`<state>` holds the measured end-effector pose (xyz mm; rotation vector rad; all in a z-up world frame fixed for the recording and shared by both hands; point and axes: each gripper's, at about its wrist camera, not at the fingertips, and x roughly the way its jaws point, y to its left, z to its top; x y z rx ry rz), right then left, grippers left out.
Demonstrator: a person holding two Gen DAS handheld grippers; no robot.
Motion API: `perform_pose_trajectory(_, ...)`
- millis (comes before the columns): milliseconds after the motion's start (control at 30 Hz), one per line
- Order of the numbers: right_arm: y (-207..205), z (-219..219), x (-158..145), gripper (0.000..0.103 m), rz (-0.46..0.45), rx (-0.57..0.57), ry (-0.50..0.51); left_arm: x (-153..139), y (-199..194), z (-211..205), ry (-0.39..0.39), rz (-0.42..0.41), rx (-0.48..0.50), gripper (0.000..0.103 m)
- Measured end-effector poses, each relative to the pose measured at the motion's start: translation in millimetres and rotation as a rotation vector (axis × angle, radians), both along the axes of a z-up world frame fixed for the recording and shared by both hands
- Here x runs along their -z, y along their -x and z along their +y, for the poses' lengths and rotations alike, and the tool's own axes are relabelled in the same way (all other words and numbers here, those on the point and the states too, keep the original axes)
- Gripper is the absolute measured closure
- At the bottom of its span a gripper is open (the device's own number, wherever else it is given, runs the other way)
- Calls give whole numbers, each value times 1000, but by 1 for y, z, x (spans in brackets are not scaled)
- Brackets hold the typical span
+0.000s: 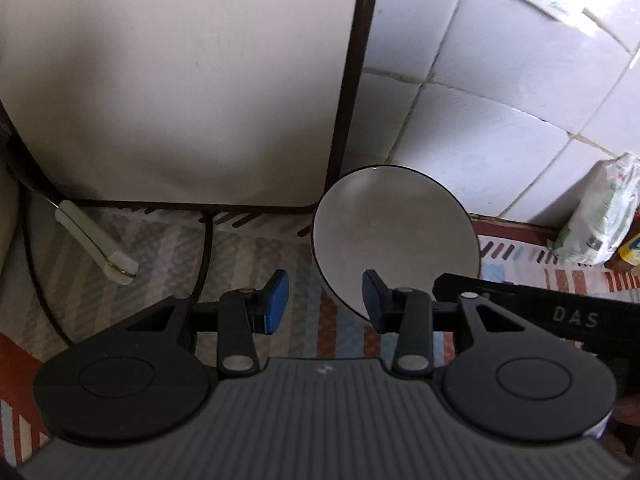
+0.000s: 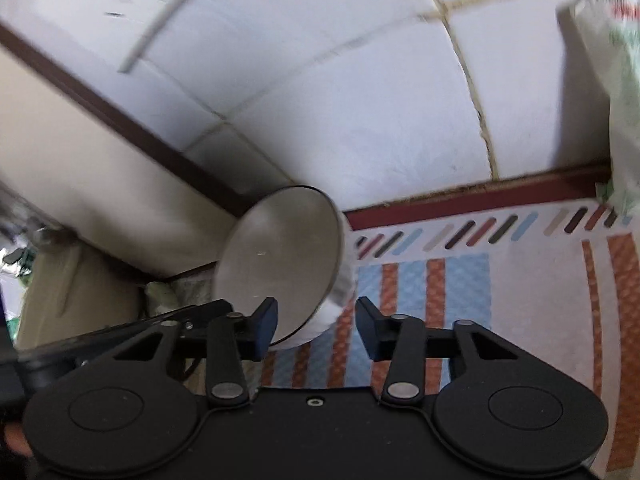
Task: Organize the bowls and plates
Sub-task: 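Reach both grippers to the white bowl by the wall and grasp its rim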
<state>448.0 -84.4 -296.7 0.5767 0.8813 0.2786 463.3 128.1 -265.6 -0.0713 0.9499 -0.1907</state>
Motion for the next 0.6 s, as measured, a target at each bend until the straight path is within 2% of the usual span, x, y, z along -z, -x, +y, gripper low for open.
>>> perform_pose_trajectory(67,-4,2,3,60,13,4,6,3,-4,1,1,17,-20,66)
perform_pose_trajectory(267,-12,14,2,61,51,-1,47,6,-12,1,-13,48,-29,68)
perform_pose_trajectory(367,-20,19,3,66,75,7,75,10,-16,-2,-16,51,-20,75)
perform_pose_trajectory(433,-25,21,4,73,109,18,62,13,-19,-3,6,60,-7,90)
perform_pose_trajectory(600,-22,26,1,78,144,59,97,7,-9,-13,-23,54,21,90)
